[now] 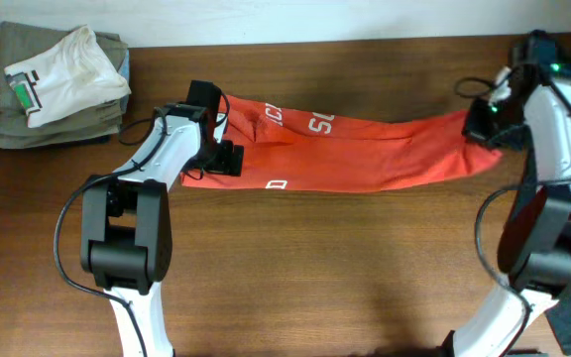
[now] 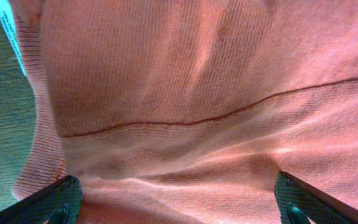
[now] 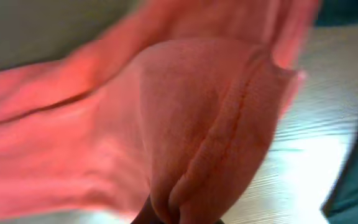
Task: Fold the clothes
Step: 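Fold the right end over toward the left gripper with the right gripper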
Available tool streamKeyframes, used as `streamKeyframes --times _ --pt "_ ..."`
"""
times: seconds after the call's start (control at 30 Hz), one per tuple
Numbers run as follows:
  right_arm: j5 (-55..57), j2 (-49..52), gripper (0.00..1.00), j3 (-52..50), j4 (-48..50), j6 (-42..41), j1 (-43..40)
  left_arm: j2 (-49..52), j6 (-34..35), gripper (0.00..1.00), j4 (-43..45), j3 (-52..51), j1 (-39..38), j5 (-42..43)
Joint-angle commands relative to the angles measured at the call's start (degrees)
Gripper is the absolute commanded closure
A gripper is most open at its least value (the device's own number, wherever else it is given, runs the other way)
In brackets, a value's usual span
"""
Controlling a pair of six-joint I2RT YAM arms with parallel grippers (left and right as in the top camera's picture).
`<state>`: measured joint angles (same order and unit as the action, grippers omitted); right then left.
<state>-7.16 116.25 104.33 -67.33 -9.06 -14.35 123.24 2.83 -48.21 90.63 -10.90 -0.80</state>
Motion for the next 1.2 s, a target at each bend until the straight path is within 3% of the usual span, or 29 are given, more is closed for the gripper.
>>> streamKeyframes --times 0.0,0.37,0.63,0.7,0.8,0.83,0.87,0.9,0.93,1.17 --pt "-2.73 -0.63 0.96 0.72 -0.39 -0.9 6.38 -0.13 0.35 0.01 0.13 0.15 0.2 1.25" --pt "-2.73 1.64 0.96 -0.98 1.55 -2.23 23.08 -0.13 0.33 0.01 0.11 0.15 0.2 1.03" --pt "-2.75 4.24 0.95 -2.67 6.86 -8.28 27.17 -0.13 0.33 0.01 0.09 0.15 0.2 1.03" --pt "-2.84 4.48 0.82 -2.67 8.81 -10.16 27.93 -0.13 0.33 0.01 0.09 0.15 0.2 1.03" --pt "-5.81 5.07 0.77 -2.67 12.83 -11.47 29.46 -0.13 0.33 0.01 0.09 0.15 0.2 1.05" --pt "-6.84 5.38 0.71 -2.67 14.4 -11.45 30.1 -0.13 0.33 0.01 0.09 0.15 0.2 1.05" --pt "-6.88 5.42 0.53 -2.67 15.04 -11.43 30.58 -0.13 0.33 0.01 0.04 0.15 0.2 1.05" --pt "-6.75 5.42 0.18 -2.67 15.28 -11.39 31.17 -0.13 0.33 0.01 -0.09 0.15 0.2 1.05" --pt "-6.75 5.42 0.0 -2.67 15.34 -11.37 31.41 -0.13 0.33 0.01 -0.13 0.15 0.2 1.05" --pt "-6.82 4.42 0.01 2.03 10.84 -10.91 27.87 -0.13 0.33 0.01 -0.26 0.15 0.2 1.03"
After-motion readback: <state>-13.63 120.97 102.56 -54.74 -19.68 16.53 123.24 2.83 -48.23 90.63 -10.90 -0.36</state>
